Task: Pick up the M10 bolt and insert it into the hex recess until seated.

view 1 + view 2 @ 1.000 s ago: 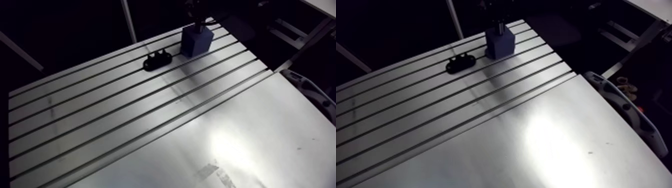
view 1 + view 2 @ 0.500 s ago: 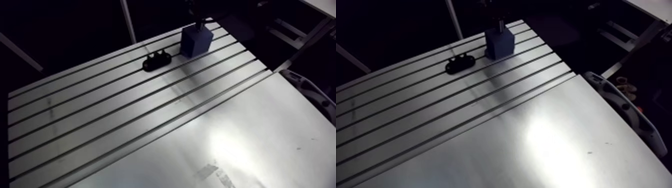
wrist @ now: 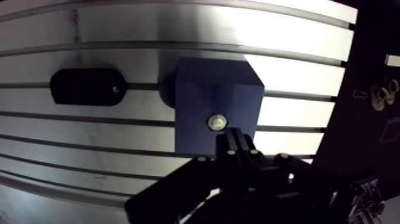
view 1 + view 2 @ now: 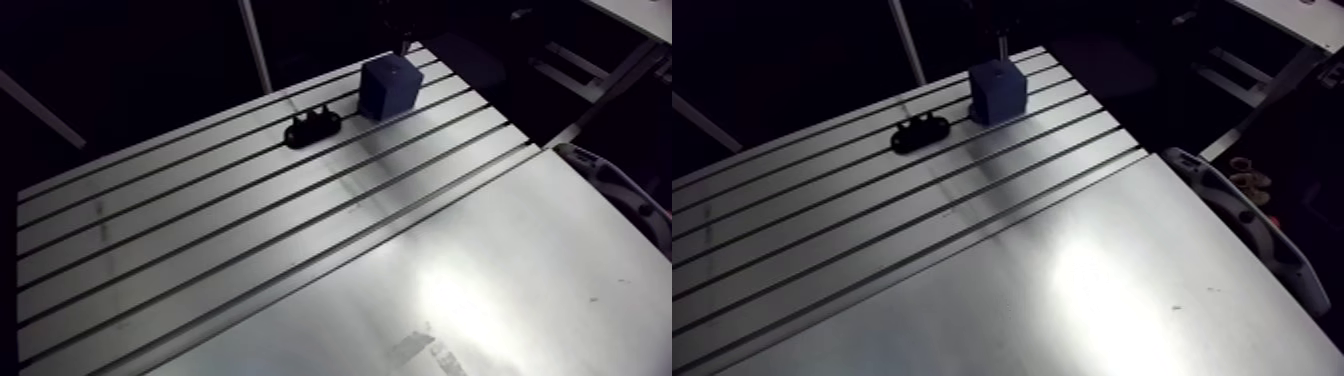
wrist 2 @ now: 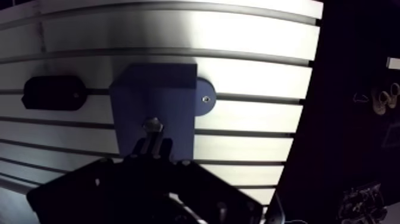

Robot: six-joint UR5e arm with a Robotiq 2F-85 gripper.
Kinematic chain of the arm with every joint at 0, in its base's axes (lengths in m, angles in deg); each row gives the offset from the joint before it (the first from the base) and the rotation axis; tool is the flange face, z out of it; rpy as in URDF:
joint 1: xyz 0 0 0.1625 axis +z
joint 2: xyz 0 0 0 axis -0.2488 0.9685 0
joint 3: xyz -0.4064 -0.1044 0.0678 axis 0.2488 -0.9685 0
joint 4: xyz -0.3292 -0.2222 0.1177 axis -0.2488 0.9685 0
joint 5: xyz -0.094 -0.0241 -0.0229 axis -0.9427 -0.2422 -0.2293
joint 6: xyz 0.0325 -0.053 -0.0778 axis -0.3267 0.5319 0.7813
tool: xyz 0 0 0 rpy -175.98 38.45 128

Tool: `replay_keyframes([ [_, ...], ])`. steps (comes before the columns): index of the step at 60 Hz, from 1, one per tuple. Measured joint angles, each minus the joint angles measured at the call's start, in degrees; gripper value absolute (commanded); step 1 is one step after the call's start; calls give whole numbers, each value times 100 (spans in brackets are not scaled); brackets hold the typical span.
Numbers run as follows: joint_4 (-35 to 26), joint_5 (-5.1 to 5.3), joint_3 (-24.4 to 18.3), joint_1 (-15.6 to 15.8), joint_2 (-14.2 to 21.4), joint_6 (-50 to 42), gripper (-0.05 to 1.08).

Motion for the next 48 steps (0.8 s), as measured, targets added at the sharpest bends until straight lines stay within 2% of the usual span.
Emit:
replay_keyframes([
  [13,-2,0,-4,0,27,0,105],
  [17,-3,0,-4,0,33,0,101],
  [18,-3,0,-4,-1,35,0,92],
  [19,-4,-1,-3,0,37,0,92],
  [20,-4,-1,-2,0,38,0,71],
  [21,-5,-2,-1,-1,40,0,71],
  [22,-6,-2,0,0,43,0,37],
  [23,-8,-2,1,0,44,1,37],
  [24,-12,-2,3,0,47,1,6],
  [25,-17,-2,5,1,48,1,1],
  [48,-266,6,31,15,121,6,0],
])
